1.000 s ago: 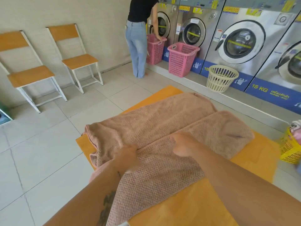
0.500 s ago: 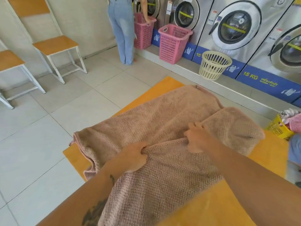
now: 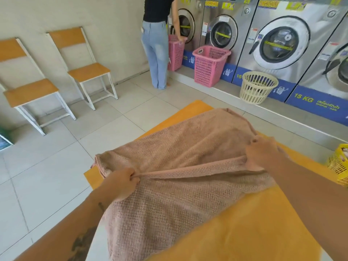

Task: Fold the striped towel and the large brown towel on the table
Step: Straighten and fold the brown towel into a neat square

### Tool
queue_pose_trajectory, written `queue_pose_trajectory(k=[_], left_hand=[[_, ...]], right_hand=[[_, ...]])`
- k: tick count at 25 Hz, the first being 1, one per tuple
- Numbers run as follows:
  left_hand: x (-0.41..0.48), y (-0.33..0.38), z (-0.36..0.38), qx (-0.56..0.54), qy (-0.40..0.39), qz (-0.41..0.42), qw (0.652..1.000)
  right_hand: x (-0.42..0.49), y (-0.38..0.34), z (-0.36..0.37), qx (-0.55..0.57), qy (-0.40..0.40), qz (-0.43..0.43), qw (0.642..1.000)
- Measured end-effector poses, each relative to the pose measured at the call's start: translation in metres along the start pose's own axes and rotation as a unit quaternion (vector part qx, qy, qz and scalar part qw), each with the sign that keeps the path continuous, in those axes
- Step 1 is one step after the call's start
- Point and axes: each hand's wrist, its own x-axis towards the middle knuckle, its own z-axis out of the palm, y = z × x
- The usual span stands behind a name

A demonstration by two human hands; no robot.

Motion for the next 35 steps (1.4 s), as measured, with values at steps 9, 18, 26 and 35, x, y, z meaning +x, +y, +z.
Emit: queue_pose_trajectory(k=[9, 18, 26, 35], left_hand=[[-0.041, 0.007, -0.008, 0.037, 0.147, 0.025, 0.988], [0.032, 0.006, -0.070, 0.065, 0.290, 0.021, 0.955], [0.149, -0.065, -0.041, 0.034, 0.246, -0.043, 0.968], [0.195, -0.127, 0.004, -0.032, 0.054, -0.074, 0.995]], right_hand=[[-0.034, 0.027, 0.031, 0.005, 0.053, 0.048, 0.997], [0.040, 0.052, -0.069, 0.048, 0.146, 0.163, 0.975], [0.163, -0.037, -0.109, 0.029, 0.122, 0.159, 0.979], [0.220, -0.121, -0.089, 0.100, 0.065, 0.108, 0.987]])
